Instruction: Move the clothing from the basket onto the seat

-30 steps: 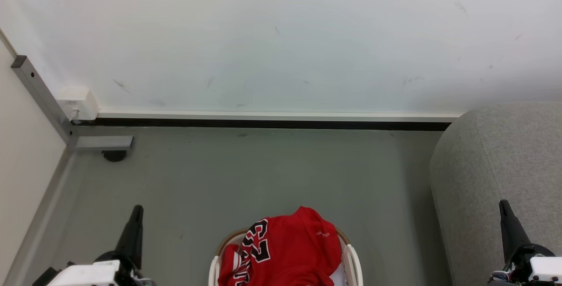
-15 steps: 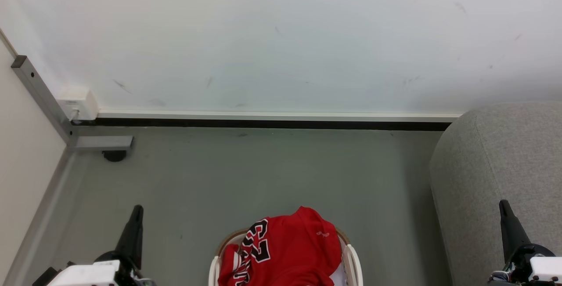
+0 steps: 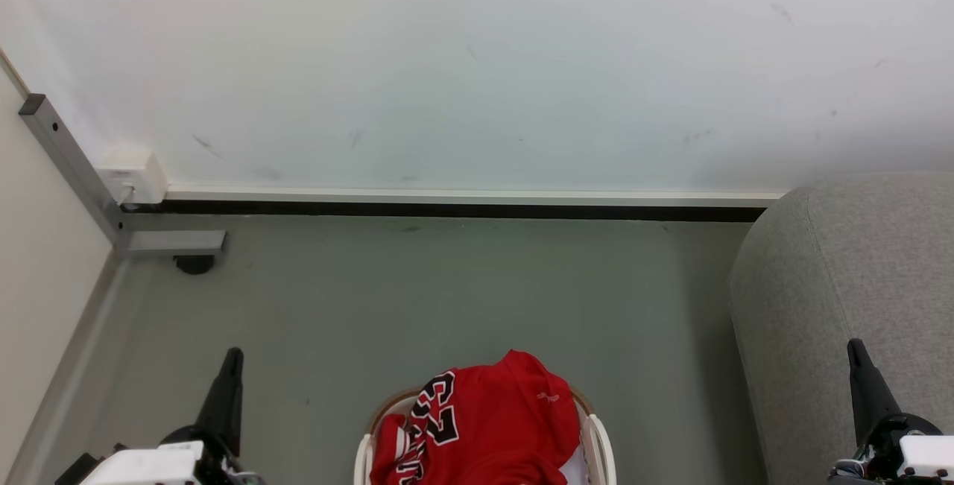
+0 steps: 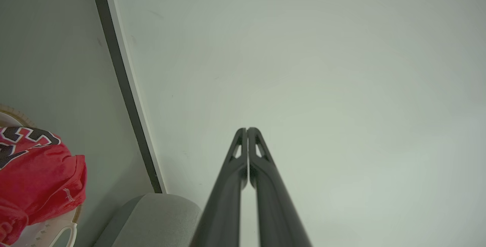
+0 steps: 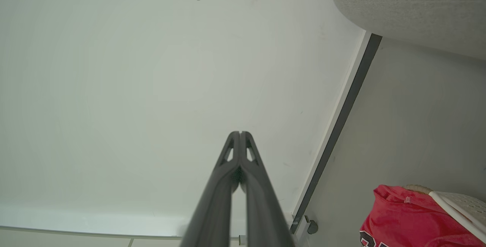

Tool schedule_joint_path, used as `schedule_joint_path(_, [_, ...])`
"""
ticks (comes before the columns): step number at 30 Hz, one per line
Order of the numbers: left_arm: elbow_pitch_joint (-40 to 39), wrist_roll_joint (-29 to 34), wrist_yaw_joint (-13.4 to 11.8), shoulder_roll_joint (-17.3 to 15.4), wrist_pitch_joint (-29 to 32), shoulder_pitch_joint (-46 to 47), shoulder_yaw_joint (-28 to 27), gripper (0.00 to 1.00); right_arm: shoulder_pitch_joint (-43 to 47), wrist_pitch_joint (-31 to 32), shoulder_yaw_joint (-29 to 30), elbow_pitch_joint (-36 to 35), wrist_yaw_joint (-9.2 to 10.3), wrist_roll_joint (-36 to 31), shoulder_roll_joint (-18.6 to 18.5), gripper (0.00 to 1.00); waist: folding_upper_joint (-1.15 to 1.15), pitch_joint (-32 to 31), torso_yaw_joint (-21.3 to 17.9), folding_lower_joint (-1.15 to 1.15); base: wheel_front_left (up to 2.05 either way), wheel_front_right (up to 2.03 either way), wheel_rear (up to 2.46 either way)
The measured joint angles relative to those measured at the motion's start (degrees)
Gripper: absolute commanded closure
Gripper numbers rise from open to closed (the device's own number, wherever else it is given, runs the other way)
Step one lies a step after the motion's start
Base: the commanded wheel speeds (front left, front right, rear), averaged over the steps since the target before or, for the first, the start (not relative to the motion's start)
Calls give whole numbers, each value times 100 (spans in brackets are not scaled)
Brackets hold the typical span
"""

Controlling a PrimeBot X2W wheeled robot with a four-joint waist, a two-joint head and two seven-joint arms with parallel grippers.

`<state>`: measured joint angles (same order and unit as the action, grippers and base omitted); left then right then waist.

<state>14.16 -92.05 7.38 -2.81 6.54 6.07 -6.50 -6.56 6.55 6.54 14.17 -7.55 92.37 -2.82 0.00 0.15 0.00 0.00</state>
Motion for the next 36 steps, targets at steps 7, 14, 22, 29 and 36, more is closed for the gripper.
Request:
schedule_joint_path(7, [0,0,0,0,0,1,0,100,0,0,0,0,0,0,0,100,0,0,0,0,0,0,0])
schedule_joint_path(14, [134,2,-15,36,-7,-110,10,0,62,-5,-16,141,0,0,38,0,0,0,0,0,0,0,0])
schedule_joint_path(22, [211,157,-36,60,-169,-212,147,0,208,-191,-76,141,0,-343,81,0,0,1,-1,0,0,0,0])
schedule_joint_path(29, [162,697,-101,59,-388,-212,281,0,315,-374,-153,-27,0,-1182,79,0,0,7,-5,0,0,0,0])
schedule_joint_path(36, [64,1575,-187,57,-533,-230,428,0,396,-559,-283,-158,0,-2156,76,0,0,14,-11,1,0,0,0])
